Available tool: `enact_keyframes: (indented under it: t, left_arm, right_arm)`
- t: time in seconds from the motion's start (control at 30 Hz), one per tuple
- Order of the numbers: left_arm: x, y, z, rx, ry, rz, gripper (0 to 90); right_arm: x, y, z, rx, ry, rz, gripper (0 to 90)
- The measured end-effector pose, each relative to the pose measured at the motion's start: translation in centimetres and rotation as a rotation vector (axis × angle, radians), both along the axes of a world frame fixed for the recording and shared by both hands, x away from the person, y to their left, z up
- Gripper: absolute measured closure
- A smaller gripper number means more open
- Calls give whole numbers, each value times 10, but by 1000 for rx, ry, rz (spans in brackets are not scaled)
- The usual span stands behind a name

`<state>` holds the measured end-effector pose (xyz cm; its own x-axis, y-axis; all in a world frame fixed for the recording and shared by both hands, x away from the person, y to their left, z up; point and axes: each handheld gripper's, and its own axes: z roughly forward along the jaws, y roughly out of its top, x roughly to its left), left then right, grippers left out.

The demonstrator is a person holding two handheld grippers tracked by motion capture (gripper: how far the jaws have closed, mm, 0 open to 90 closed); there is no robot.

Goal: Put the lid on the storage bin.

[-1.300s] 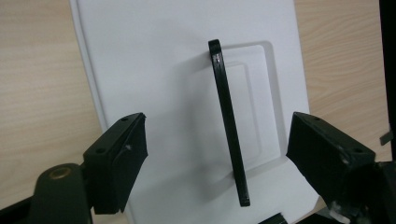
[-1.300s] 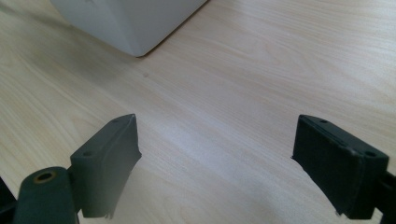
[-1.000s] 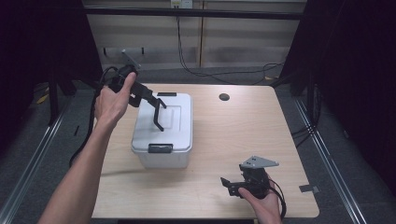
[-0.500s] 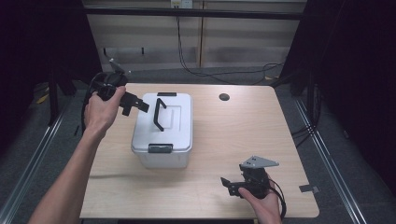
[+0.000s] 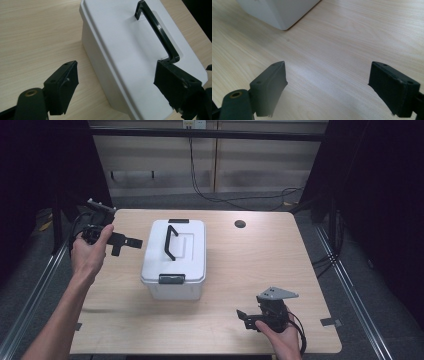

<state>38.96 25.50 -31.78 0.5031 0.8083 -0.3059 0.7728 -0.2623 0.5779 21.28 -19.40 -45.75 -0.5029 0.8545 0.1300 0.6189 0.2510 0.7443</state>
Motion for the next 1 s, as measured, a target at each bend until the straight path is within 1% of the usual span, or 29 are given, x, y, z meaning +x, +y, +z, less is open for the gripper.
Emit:
enact_keyframes:
  t: [0.03, 0.07, 0.13, 0.17, 0.2, 0.23, 0.27, 0.3, 0.33, 0.37, 0.4, 0.43, 0.47, 0.5, 0.53, 0.57, 0.63, 0.67, 0.7, 0.73, 0.77, 0.8, 0.83, 0.87, 0.9, 0.93, 0.97, 1.0]
  left_arm:
    - [-2, 2, -2, -5, -3, 10, 191]
    - [-2, 2, -2, -5, -3, 10, 192]
    - [-7, 6, -6, 8, -27, 13, 203]
    - [-9, 8, -9, 10, -30, 21, 204]
    - [-11, 11, -11, 2, -31, 23, 205]
    - [-13, 13, -14, -4, -43, 16, 205]
    - [-19, 18, -18, 2, -61, 14, 205]
    - [-19, 18, -18, 2, -61, 14, 205]
    - [-23, 21, -21, -5, -73, 9, 205]
    - [-26, 23, -25, -6, -77, -1, 205]
    - [-29, 28, -33, 3, -88, 1, 205]
    - [-31, 32, -36, 0, -89, 6, 205]
    - [-31, 32, -36, 0, -89, 6, 205]
    - [-33, 36, -39, -17, -99, 15, 205]
    - [-38, 42, -44, -38, -112, 7, 205]
    - [-38, 42, -44, -38, -112, 7, 205]
    - [-49, 50, -52, -32, -126, -2, 205]
    - [-49, 50, -52, -32, -126, -2, 205]
    - [-56, 55, -57, -39, -138, -6, 205]
    - [-60, 57, -59, -46, -145, -3, 205]
    - [-63, 59, -63, -37, -149, -6, 205]
    - [-67, 61, -65, -31, -158, -2, 205]
    - [-67, 61, -65, -31, -158, -2, 204]
    - [-73, 63, -71, -30, -176, 23, 200]
    - [-73, 63, -71, -30, -176, 23, 192]
    - [-75, 65, -74, -40, -172, 25, 192]
    - [-78, 66, -80, -50, -168, 23, 188]
    - [-81, 66, -83, -46, -170, 19, 188]
  right_arm:
    - [0, 0, 0, 1, 0, 0, 135]
    - [0, 0, 0, 0, -1, 0, 136]
    - [0, 0, 0, -2, 4, 0, 136]
    - [0, 0, 0, -1, 2, -2, 136]
    - [0, 0, 0, 0, 2, -2, 136]
    - [0, 0, 0, 0, 2, -2, 136]
    - [0, 0, 0, -3, 3, 0, 136]
    - [0, 0, 0, -2, 3, -1, 136]
    - [0, 0, 0, 0, 7, -6, 136]
    - [0, 0, 0, 0, 7, -6, 136]
    - [0, 0, 0, 1, 10, -8, 136]
    - [0, -1, -1, -2, 11, -5, 136]
    - [0, 0, -1, -3, 12, -6, 136]
    - [0, 0, -1, -3, 12, -6, 136]
    - [0, 0, -1, -4, 13, -8, 136]
    - [0, 0, -1, -4, 13, -8, 136]
    - [0, 1, -2, -5, 13, -5, 136]
    - [0, 1, -2, -5, 17, -8, 136]
    - [0, 1, -2, -5, 19, -10, 137]
    - [0, 1, -2, -6, 19, -10, 136]
    - [0, 1, -2, -7, 19, -11, 137]
    - [0, 1, -2, -7, 18, -12, 137]
    - [0, 1, -2, -7, 18, -12, 137]
    - [0, 1, -2, -9, 19, -13, 137]
    - [1, 1, -3, -10, 20, -15, 137]
    - [1, 1, -3, -10, 20, -15, 137]
    - [1, 1, -3, -15, 23, -16, 137]
    - [1, 1, -3, -14, 23, -16, 137]
